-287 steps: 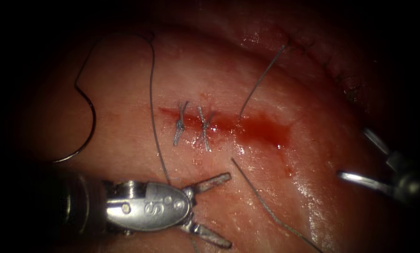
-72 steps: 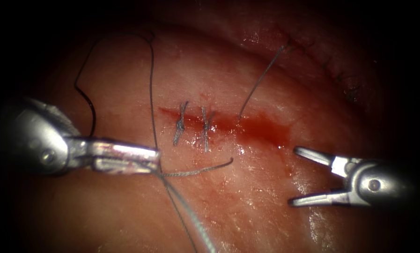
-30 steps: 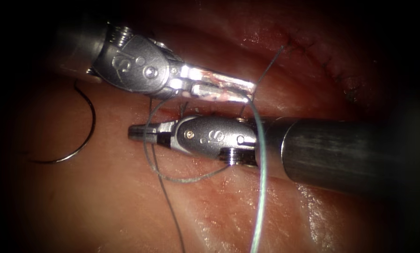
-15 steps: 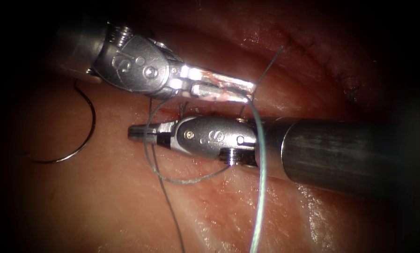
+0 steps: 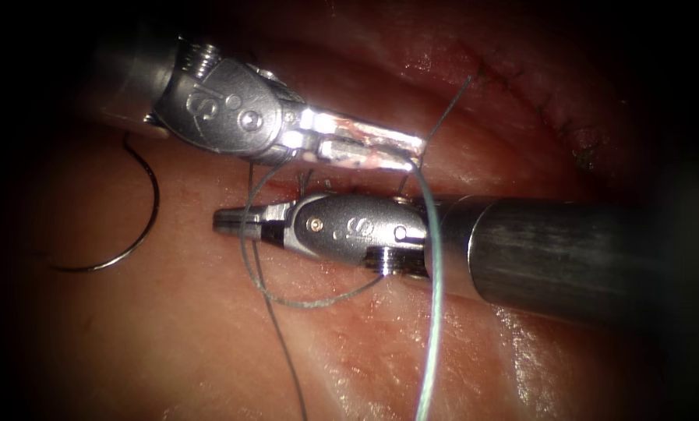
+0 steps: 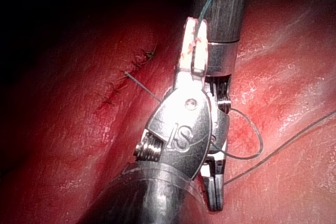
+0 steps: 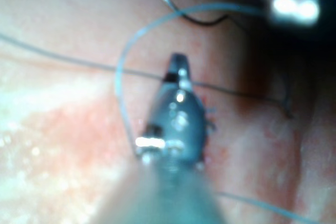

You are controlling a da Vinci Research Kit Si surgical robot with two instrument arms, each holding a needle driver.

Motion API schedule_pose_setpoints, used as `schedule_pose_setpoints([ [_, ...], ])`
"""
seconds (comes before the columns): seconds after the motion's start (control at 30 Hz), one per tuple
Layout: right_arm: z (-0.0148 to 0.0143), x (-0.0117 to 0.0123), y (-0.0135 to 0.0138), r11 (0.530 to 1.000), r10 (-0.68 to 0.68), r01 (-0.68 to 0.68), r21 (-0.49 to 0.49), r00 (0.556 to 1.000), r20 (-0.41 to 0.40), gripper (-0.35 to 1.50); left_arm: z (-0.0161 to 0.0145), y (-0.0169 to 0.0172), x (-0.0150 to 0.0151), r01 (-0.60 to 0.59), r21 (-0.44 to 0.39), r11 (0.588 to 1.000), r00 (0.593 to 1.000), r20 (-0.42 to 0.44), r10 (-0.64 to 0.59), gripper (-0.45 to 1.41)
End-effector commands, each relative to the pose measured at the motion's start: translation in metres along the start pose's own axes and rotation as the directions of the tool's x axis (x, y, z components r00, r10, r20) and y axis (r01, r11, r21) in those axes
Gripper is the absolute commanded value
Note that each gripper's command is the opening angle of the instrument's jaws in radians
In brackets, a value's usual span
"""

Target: Wound Closure

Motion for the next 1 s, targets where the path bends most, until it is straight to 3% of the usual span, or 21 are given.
schedule_pose_setpoints([
  [0.03,0.0008,-0.0004,-0.0003,1.000,0.001,-0.001,0.002,1.000,-0.002,-0.35,0.0002,0.0007,-0.0008,0.005,-0.002,1.000,1.000,0.005,-0.005,-0.45],
  [1.0,0.0008,-0.0004,-0.0003,1.000,0.001,-0.001,0.002,1.000,-0.002,-0.35,0.0002,0.0007,-0.0008,0.005,-0.002,1.000,1.000,0.005,-0.005,-0.45],
])
